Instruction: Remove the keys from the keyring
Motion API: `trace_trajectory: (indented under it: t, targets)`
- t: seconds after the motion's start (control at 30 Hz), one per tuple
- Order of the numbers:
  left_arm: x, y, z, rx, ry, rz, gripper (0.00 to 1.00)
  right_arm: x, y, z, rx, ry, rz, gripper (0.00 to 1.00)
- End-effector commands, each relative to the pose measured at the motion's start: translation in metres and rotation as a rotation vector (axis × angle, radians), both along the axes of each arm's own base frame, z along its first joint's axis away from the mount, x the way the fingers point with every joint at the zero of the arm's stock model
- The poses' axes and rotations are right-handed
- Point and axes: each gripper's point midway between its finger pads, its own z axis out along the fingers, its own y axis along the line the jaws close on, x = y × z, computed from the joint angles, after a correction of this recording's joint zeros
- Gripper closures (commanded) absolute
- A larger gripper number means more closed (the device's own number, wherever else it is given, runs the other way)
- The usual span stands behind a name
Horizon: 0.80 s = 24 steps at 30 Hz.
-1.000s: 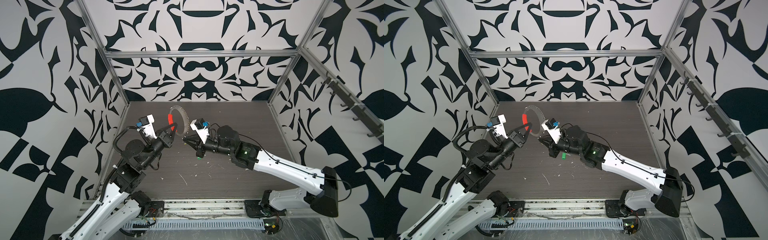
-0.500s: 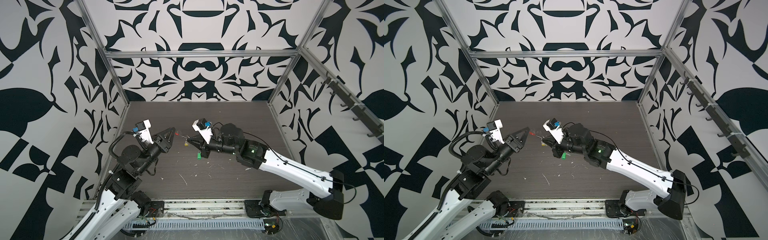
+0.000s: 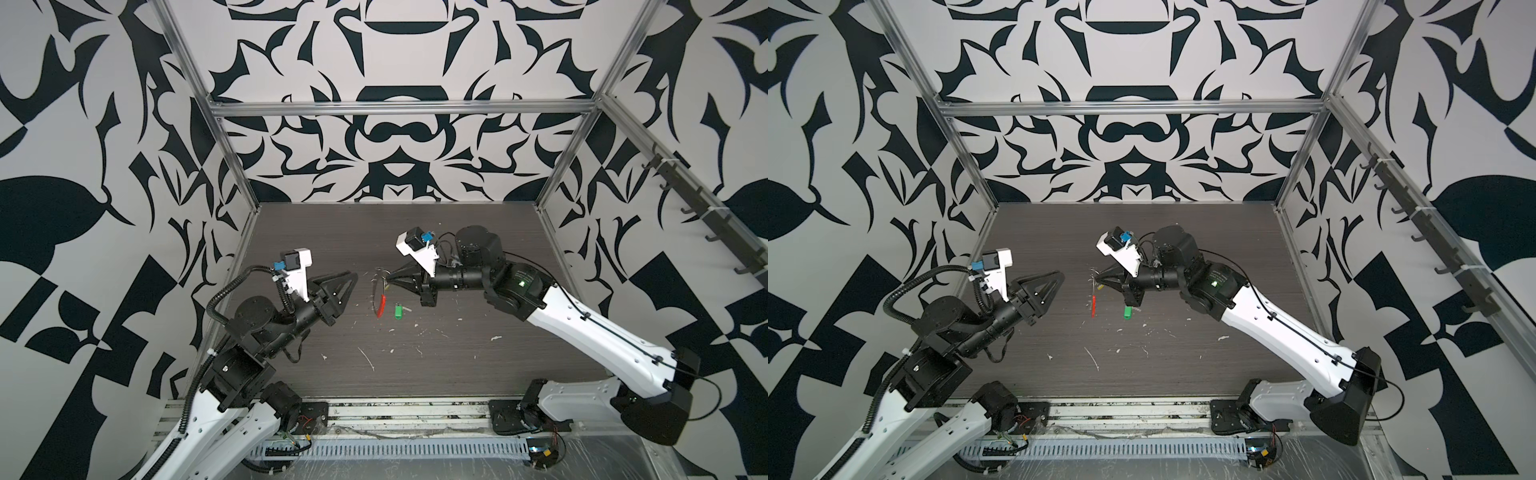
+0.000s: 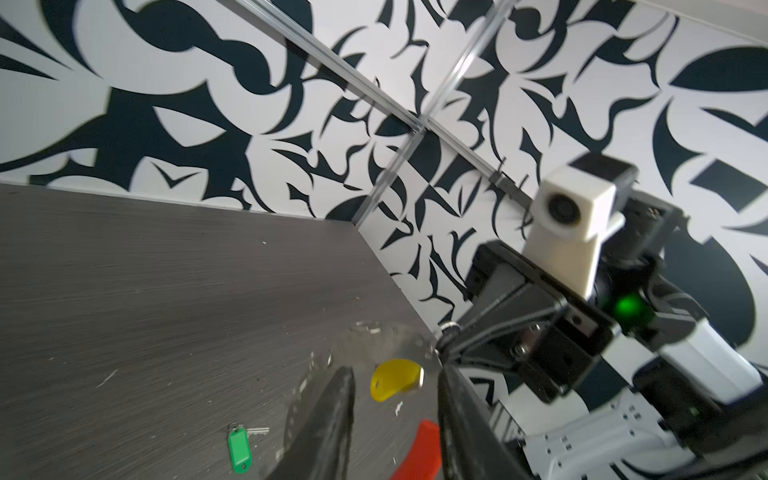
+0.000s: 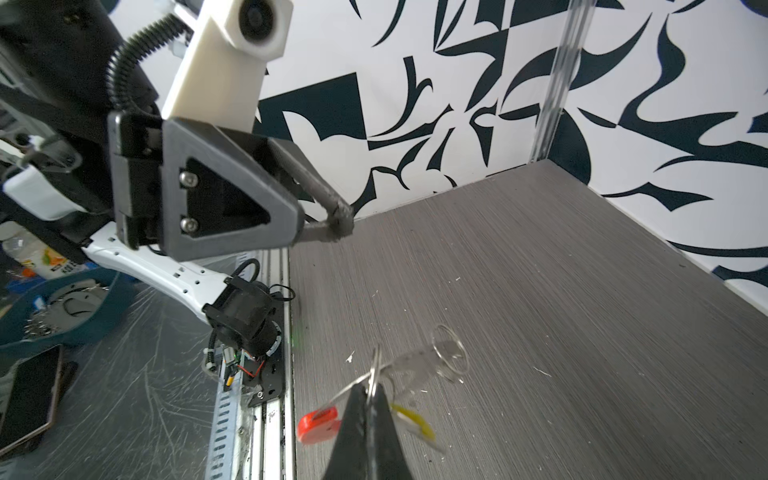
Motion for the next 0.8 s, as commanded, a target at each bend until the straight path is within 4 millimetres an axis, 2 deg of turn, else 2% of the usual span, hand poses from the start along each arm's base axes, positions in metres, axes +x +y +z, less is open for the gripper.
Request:
trace_trajectory:
  t: [0.0, 0.1, 0.27, 0.37, 0.5, 0.77]
  targets:
    - [-0.028, -0.016, 0.021, 0.033, -0.145, -0.179, 0.64, -0.037, -0.007, 0.043, 0.112, -0.028, 0.187, 1.0]
    - [-0.039, -0.023, 0.028, 0.026, -0.188, -0.253, 0.64, -0.046, -0.008, 0.044, 0.122, -0.009, 0.237, 1.0]
    - [-0.044, -0.036, 0.025, 0.037, -0.167, -0.353, 0.63, -0.056, -0.01, 0.045, 0.136, 0.015, 0.285, 1.0]
    - [-0.046, -0.04, 0.025, 0.029, -0.16, -0.383, 0.64, -0.058, -0.01, 0.044, 0.135, 0.025, 0.293, 1.0]
    - [-0.05, -0.044, 0.027, 0.011, -0.161, -0.421, 0.71, -0.057, -0.011, 0.042, 0.133, 0.03, 0.287, 1.0]
    - [-0.05, -0.046, 0.028, 0.005, -0.154, -0.439, 0.75, -0.056, -0.01, 0.041, 0.13, 0.038, 0.282, 1.0]
